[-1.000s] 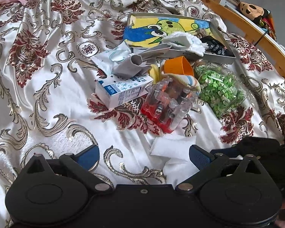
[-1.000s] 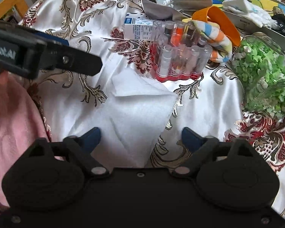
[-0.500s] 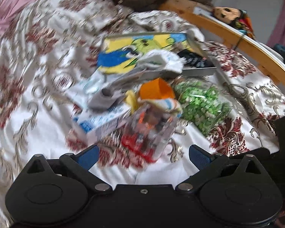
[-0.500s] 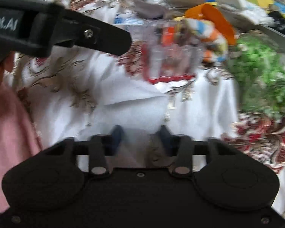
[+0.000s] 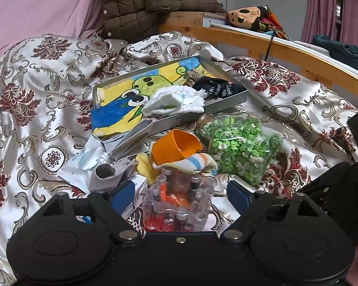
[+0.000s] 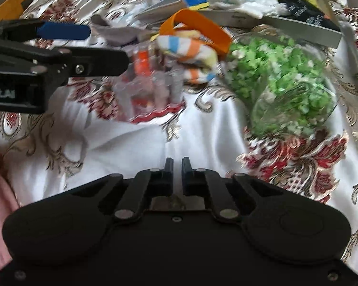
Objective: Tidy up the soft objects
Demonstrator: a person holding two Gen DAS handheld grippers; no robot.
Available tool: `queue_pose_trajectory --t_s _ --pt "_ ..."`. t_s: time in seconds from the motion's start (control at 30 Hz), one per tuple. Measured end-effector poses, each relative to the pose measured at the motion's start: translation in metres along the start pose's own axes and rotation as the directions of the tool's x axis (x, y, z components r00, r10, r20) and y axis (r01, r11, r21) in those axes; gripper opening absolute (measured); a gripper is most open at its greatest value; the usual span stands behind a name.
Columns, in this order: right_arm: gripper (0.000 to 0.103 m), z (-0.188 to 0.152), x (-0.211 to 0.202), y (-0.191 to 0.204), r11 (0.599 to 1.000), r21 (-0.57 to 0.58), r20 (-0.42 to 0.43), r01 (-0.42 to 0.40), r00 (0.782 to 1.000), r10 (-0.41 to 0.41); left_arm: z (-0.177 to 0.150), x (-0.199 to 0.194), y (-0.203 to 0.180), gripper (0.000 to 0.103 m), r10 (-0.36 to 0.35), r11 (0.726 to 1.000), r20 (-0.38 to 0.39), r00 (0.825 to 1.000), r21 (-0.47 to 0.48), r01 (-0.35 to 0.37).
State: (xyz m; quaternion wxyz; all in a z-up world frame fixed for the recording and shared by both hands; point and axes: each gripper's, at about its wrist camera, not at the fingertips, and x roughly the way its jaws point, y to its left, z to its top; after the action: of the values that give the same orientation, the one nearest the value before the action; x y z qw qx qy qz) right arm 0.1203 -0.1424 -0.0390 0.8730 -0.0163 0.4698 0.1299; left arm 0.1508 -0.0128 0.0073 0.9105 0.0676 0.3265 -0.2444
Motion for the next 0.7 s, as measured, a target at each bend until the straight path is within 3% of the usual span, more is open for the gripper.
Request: queue_pose_trajectory --t_s 0.3,0.47,0.53,0.7 --pt "0.007 0.010 0.001 -0.016 0.982 0.054 0.016 -0.180 0.984 0.179 0.004 0.007 0.009 0.080 -0.004 1.000 0.013 1.000 -0.017 0.005" --pt "0.025 0.011 0.001 -0.007 0.975 0.047 0.021 -0.218 0.976 0.217 0.008 0.012 0.009 0.080 -0.024 1.000 0.022 0.999 -0.010 0.025" --pt "0.039 0.011 0.004 -0.005 0.972 0.049 0.019 -0.230 0.973 0.230 0.010 0.016 0.008 0.080 -0.040 0.999 0.024 0.999 -0.004 0.040" --pt "0.048 0.016 0.010 0.009 0.969 0.032 0.027 -0.246 0.969 0.245 0.013 0.028 0.002 0.080 -0.077 0.997 0.018 0.997 0.029 0.076"
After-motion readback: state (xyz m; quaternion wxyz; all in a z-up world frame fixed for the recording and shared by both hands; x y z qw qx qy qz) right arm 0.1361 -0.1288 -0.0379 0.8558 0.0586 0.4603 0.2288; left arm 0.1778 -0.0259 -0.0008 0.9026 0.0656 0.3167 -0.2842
